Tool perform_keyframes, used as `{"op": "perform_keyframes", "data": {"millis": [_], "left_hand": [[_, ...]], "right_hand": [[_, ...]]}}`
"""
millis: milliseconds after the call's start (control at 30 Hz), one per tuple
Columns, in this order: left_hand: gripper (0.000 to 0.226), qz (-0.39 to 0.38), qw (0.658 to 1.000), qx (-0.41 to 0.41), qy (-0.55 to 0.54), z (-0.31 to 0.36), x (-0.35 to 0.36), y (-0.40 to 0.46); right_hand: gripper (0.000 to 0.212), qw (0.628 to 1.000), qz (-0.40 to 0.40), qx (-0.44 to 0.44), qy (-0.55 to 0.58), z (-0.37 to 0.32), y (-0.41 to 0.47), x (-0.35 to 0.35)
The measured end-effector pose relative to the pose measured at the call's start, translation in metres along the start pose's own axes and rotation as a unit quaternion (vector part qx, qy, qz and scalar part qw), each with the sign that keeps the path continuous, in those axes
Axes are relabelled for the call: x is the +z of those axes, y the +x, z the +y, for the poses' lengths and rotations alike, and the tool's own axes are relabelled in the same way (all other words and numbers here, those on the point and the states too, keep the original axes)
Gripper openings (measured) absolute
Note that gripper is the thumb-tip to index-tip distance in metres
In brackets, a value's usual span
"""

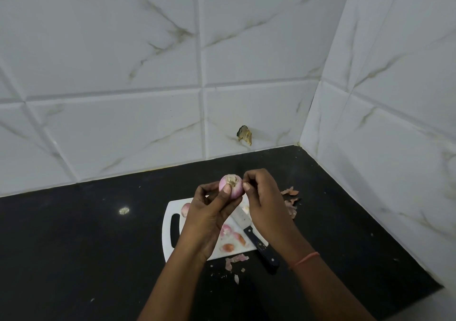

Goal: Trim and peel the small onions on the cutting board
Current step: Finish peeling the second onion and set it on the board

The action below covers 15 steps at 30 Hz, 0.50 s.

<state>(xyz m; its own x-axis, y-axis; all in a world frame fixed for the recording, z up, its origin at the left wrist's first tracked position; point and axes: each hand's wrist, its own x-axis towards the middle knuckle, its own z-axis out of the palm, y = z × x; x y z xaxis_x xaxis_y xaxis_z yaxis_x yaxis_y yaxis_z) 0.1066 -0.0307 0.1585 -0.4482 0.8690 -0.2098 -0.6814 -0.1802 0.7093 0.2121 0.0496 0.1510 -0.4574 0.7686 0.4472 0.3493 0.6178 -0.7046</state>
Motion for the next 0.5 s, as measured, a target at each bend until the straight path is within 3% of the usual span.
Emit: {"op": "perform_keyframes", "data": {"millis": [200, 333, 433, 500], "left_hand": [[0.053, 0.012, 0.999, -0.004, -0.032, 0.001, -0.002, 0.003], [0.042, -0.004, 0.999, -0.009, -0.043, 0.002, -0.002, 0.003], [0.037, -0.013, 0.999, -0.012, -0.035, 0.002, -0.001, 0.003], [0.04, -0.012, 0.999, -0.015, -0.029, 0.001, -0.001, 0.003]], "right_hand": [[0.012, 0.998, -0.058, -0.012, -0.037, 0.002, -0.006, -0.004], [0.029, 1.0, 0.005, 0.021, 0.011, 0.006, -0.009, -0.008], [0.01, 0.996, 0.031, 0.008, 0.086, -0.002, -0.011, -0.011], [0.021, 0.994, 0.023, -0.034, 0.103, -0.01, -0.012, -0.011]]}}
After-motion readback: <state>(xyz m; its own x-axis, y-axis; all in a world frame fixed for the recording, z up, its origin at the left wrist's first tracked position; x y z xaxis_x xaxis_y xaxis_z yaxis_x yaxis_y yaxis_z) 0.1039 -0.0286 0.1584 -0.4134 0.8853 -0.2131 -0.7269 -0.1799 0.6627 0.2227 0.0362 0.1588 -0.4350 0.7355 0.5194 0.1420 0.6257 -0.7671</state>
